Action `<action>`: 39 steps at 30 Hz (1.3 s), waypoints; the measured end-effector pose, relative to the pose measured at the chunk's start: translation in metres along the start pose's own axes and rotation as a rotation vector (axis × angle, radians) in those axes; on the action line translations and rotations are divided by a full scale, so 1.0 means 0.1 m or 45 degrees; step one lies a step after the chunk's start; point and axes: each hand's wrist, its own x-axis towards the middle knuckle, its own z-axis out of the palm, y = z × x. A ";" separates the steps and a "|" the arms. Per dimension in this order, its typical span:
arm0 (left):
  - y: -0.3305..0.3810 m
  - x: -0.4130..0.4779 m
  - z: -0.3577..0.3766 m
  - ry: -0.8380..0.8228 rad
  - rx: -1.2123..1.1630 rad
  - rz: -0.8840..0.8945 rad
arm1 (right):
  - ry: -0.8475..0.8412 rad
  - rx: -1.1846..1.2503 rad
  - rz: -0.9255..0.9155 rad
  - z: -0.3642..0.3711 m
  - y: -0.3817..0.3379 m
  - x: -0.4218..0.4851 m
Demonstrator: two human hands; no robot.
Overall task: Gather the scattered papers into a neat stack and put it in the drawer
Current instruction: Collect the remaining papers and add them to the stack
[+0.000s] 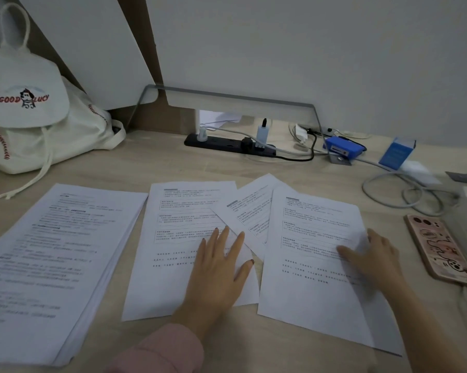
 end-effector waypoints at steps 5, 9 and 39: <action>-0.03 0.14 0.16 -0.032 0.061 0.020 | -0.158 -0.025 -0.189 -0.06 -0.16 0.19; -0.09 0.14 0.19 0.007 0.141 0.004 | -0.153 -0.055 -0.004 -0.14 -0.22 0.36; -0.58 0.08 -0.22 0.299 -0.431 -0.720 | -0.219 1.002 0.123 -0.13 -0.93 0.29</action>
